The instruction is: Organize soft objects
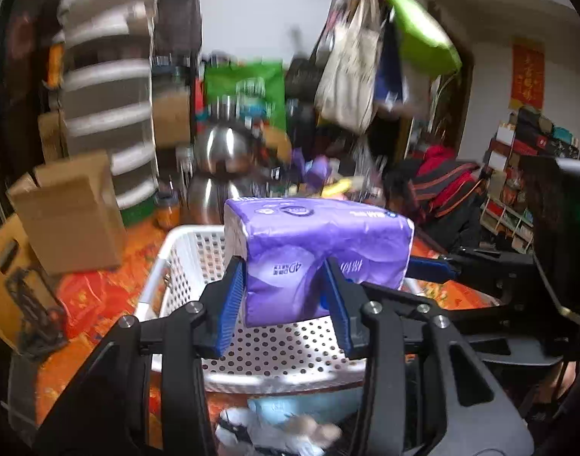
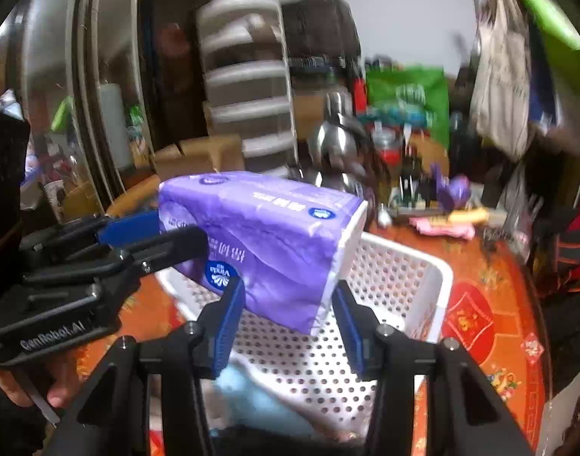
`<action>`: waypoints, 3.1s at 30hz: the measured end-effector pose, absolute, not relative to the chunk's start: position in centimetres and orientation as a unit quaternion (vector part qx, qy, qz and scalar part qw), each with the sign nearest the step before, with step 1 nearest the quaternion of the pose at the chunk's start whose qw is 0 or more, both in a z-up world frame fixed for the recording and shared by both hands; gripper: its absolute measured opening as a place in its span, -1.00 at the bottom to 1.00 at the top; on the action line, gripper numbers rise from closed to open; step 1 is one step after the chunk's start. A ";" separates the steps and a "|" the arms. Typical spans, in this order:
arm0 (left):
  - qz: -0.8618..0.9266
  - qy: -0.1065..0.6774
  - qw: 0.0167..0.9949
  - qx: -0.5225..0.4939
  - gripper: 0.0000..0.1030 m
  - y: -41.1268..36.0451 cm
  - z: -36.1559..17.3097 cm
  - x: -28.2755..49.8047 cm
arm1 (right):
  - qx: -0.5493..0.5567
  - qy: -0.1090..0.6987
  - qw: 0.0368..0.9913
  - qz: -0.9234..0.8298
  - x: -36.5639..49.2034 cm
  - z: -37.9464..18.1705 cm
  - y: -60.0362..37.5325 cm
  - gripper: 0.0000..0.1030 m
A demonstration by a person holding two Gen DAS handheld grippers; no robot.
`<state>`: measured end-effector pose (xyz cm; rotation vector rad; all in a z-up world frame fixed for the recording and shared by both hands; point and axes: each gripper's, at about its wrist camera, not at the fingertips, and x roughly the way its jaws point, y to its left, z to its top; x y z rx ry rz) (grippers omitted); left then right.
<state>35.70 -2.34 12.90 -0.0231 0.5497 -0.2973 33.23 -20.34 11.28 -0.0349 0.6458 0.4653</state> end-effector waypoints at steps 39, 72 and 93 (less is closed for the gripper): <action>-0.090 0.347 0.930 -0.086 0.62 4.7 0.2 19.8 | 0.063 0.326 0.930 0.158 19.2 1.9 -26.5 0.70; -0.126 0.353 0.925 -0.065 -0.75 1.7 -3.0 20.5 | -0.004 0.347 0.911 0.225 24.4 -0.6 -14.6 -0.75; -0.153 0.254 0.954 -0.052 -0.78 3.3 6.1 16.7 | 0.024 0.251 0.933 0.258 20.2 7.8 -16.8 -0.80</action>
